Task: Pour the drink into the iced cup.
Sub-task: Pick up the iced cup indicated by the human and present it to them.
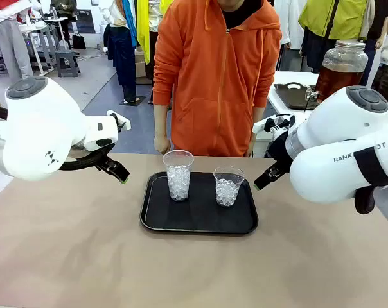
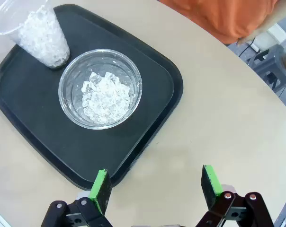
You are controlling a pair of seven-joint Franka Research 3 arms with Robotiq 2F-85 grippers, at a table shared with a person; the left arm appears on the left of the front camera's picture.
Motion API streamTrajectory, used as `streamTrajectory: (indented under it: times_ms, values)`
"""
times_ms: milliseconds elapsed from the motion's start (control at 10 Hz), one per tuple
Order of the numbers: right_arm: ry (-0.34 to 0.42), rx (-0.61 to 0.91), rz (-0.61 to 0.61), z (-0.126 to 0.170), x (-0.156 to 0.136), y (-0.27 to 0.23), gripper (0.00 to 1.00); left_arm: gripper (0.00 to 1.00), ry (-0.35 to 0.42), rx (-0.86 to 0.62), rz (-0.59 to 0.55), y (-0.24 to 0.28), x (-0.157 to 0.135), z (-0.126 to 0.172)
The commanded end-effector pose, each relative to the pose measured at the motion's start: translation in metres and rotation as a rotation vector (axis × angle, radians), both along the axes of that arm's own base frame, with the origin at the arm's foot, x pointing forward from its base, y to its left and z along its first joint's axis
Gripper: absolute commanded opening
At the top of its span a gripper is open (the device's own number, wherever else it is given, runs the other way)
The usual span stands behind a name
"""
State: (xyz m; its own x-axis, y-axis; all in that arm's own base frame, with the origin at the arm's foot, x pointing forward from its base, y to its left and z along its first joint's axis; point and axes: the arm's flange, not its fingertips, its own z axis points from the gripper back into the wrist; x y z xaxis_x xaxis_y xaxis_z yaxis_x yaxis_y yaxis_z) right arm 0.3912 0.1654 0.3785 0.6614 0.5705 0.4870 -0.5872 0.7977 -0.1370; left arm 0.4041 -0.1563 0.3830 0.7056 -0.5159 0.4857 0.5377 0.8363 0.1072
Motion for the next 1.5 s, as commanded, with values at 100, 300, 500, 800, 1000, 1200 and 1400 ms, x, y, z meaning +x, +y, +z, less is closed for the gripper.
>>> streamTrajectory:
  times_ms: [100,300,500,800,1000,1200,1400]
  values:
    - [-0.006,0.002,-0.001,0.001,0.000,0.000,1.00,1.00,-0.009,0.007,-0.006,0.002,-0.001,0.003]
    - [-0.006,0.002,-0.001,0.001,0.000,0.000,1.00,1.00,-0.009,0.007,-0.006,0.002,-0.001,0.003]
    - [-0.006,0.002,-0.001,0.001,0.000,0.000,1.00,1.00,-0.009,0.007,-0.006,0.002,-0.001,0.003]
    - [-0.006,0.002,-0.001,0.001,0.000,0.000,1.00,1.00,-0.009,0.007,-0.006,0.002,-0.001,0.003]
    - [0.000,0.000,0.000,0.000,0.000,0.000,1.00,1.00,0.000,0.000,0.000,0.000,0.000,0.000]
    - [0.051,0.061,0.015,0.021,0.006,-0.005,1.00,1.00,0.001,-0.012,-0.005,0.000,0.002,0.021]
    - [0.096,0.159,-0.024,0.054,0.013,-0.019,1.00,1.00,-0.006,-0.084,0.008,0.005,0.001,0.058]
